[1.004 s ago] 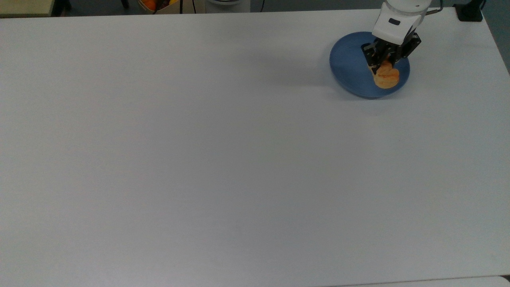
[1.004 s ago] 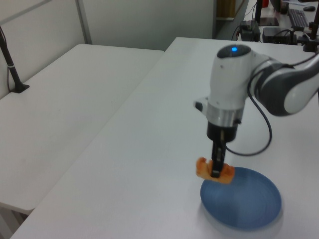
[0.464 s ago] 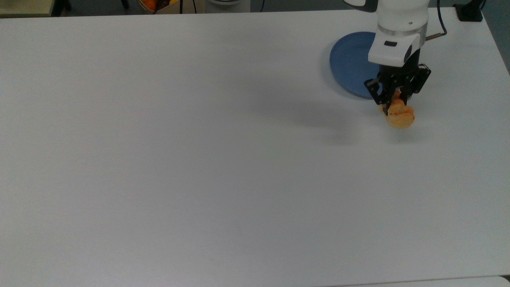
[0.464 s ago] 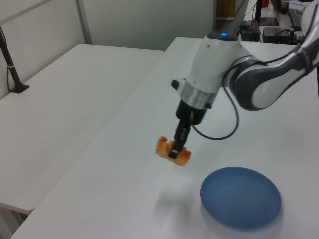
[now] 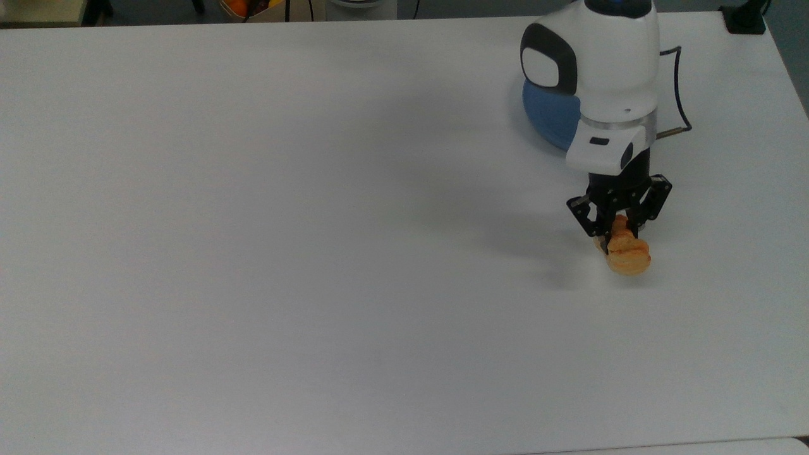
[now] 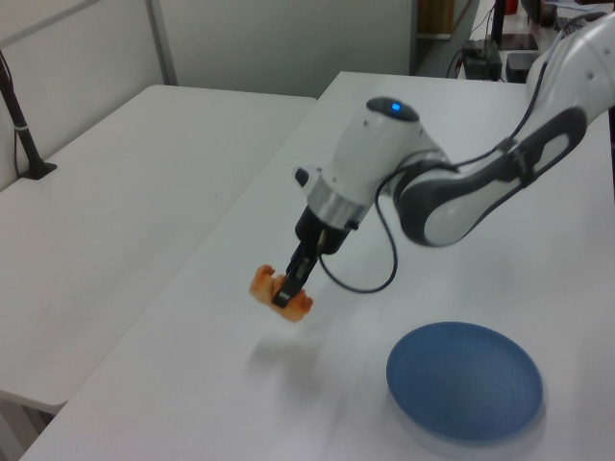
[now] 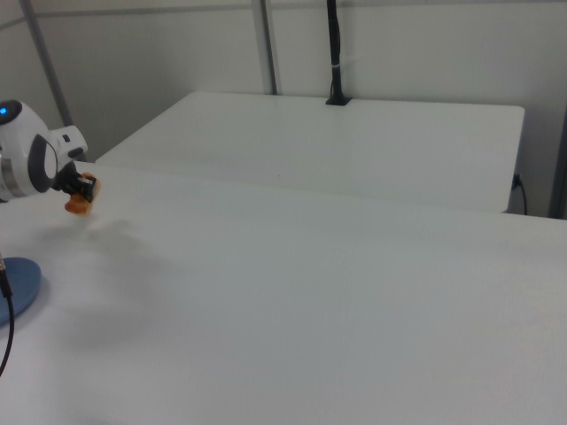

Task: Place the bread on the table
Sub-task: 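Lift the bread roll off the plate and carry it beside the plate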

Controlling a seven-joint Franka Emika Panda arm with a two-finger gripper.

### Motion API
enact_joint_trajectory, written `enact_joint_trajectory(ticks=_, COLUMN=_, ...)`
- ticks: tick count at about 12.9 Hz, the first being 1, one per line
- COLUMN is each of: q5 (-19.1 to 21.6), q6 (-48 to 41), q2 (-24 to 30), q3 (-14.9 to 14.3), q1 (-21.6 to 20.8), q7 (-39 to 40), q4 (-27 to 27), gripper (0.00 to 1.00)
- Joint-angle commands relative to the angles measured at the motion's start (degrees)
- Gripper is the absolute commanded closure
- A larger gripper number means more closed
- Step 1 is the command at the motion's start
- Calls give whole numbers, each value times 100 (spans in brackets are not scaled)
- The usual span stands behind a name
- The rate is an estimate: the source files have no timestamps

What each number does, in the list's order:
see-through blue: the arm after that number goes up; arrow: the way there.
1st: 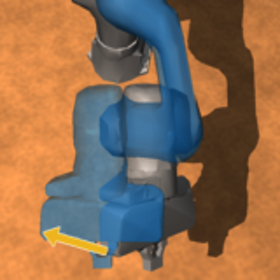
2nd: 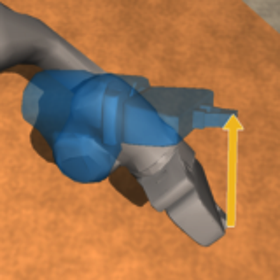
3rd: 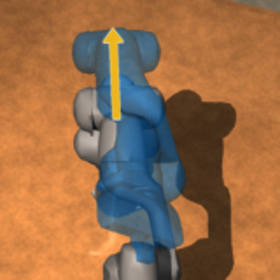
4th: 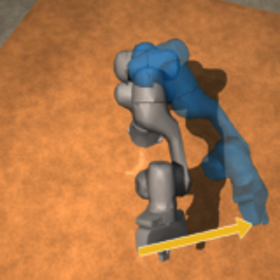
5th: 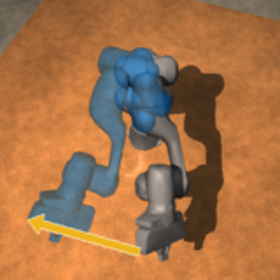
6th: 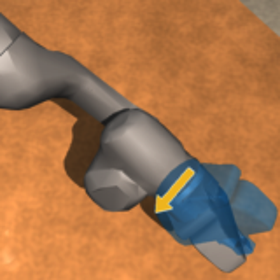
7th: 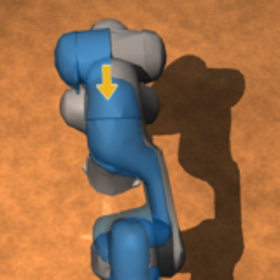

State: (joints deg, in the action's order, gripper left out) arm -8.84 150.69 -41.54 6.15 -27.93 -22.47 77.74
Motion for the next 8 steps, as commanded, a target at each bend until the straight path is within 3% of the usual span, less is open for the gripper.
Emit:
enact_joint_trajectory(ticks=1, q5=-100, q6=364, q2=-592, q3=-369, q1=-379, q7=59, q4=-566, gripper=63)
enact_joint_trajectory(ticks=6, q5=-117, q6=636, q2=-856, q3=-448, q1=-476, q7=67, q4=-567, gripper=56)
enact_joint_trajectory(ticks=7, q5=-178, q6=637, q2=-874, q3=-448, q1=-476, q7=198, q4=-558, gripper=52)
enact_joint_trajectory(ticks=8, q5=-214, q6=645, q2=-883, q3=-448, q1=-476, q7=269, q4=-549, gripper=40)
